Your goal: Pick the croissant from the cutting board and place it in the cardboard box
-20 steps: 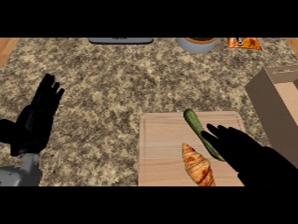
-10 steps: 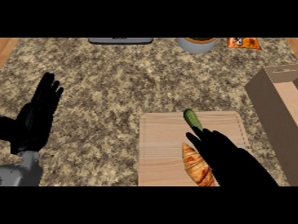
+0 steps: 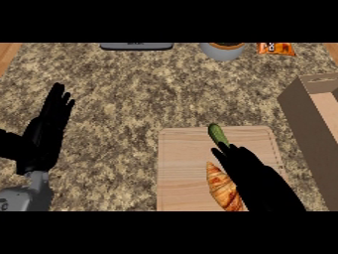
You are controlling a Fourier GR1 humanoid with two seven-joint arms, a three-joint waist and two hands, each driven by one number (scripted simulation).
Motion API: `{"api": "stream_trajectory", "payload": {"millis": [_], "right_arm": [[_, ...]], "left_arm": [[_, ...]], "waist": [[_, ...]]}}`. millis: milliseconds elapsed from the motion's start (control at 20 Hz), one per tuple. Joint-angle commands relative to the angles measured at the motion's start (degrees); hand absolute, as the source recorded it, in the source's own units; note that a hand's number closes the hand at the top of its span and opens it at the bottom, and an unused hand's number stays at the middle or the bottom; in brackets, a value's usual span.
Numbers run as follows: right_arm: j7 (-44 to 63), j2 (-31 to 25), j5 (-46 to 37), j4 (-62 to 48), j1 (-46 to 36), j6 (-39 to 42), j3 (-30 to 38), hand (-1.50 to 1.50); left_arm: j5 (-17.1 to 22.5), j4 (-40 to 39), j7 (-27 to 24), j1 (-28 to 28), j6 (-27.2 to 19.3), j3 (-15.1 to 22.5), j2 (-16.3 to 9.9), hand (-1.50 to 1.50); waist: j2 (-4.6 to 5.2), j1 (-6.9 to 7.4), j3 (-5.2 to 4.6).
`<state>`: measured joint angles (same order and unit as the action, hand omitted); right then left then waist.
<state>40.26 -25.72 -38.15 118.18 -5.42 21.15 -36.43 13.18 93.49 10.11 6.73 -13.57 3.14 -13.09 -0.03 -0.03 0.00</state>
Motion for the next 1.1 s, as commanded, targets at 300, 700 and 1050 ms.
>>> {"api": "stream_trajectory", "payload": {"millis": [300, 700, 1050], "right_arm": [[-5.89, 3.8, -5.29, -4.13, 4.14, 1.31, 2.07, -1.5], [-10.1, 6.37, -13.36, -11.07, 5.68, -3.55, 2.22, -1.5], [-13.39, 7.61, -14.73, -11.21, 7.07, -0.93, 3.61, -1.5]], "left_arm": [[-3.01, 5.41, 2.55, -3.29, 0.99, -0.96, 1.59, 0.0], [-3.18, 2.81, 0.45, -3.47, 4.25, -3.21, 2.19, 0.0], [-4.48, 1.5, 3.55, 1.39, 3.79, -4.18, 3.56, 0.0]], "waist": [[-0.02, 0.07, 0.01], [0.0, 0.06, 0.0], [0.01, -0.1, 0.01]]}}
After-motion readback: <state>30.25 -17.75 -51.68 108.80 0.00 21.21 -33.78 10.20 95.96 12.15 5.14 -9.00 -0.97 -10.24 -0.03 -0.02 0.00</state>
